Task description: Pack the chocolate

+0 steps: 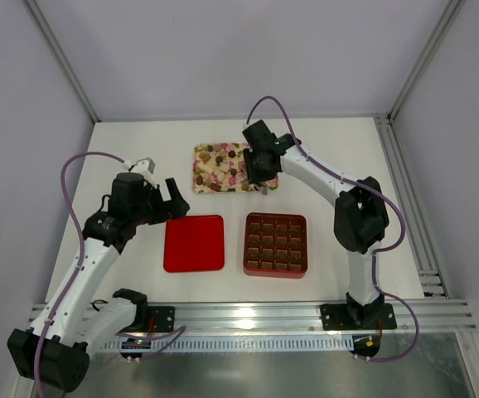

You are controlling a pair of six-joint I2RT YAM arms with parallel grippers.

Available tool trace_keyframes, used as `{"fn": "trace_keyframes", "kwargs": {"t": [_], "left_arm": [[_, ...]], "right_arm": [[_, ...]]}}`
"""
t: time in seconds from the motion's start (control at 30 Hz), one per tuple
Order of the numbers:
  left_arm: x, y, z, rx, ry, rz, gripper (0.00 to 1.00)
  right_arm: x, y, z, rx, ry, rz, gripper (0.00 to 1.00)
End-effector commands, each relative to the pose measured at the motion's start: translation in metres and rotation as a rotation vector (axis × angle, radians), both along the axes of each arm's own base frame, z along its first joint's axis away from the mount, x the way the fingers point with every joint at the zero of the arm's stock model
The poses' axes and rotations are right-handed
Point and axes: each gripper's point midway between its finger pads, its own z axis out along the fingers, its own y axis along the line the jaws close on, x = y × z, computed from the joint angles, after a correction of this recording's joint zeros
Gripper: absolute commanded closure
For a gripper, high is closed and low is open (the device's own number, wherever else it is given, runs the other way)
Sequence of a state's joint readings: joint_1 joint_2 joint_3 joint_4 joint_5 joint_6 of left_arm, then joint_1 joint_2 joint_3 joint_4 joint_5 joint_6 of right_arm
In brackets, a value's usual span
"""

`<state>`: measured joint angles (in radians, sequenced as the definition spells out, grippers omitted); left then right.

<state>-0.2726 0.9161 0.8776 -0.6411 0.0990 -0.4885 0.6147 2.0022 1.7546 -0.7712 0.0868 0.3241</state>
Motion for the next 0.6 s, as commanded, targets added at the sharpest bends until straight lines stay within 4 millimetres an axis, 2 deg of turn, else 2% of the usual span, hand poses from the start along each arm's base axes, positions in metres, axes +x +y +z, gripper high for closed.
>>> {"fn": "trace_keyframes", "kwargs": {"t": [0.0, 0.07, 0.1, 0.2, 0.43, 0.57], "left_arm": [[0.005, 0.000, 0.016, -0.006, -0.050, -0.005, 0.00], [0.005, 0.000, 0.016, -0.005, -0.051, -0.003, 0.00], [0.004, 0.000, 0.016, -0.006, -0.052, -0.005, 0.00], [0.005, 0.000, 0.016, -0.006, -0.050, -0.005, 0.00], [0.004, 0.000, 0.016, -0.005, -0.053, -0.006, 0.00], [0.004, 0.000, 0.016, -0.007, -0.052, -0.006, 0.00]], "right_arm": [[0.008, 0.007, 0.015, 0.013, -0.042, 0.003, 0.64], [0.007, 0.007, 0.016, 0.011, -0.039, 0.003, 0.68], [0.007, 0.007, 0.017, 0.009, -0.041, 0.003, 0.73], [0.007, 0.004, 0.028, 0.014, -0.064, 0.001, 0.78], [0.001, 0.000, 0.073, 0.059, -0.130, 0.002, 0.81], [-0.011, -0.005, 0.099, 0.098, -0.155, 0.011, 0.81]]}}
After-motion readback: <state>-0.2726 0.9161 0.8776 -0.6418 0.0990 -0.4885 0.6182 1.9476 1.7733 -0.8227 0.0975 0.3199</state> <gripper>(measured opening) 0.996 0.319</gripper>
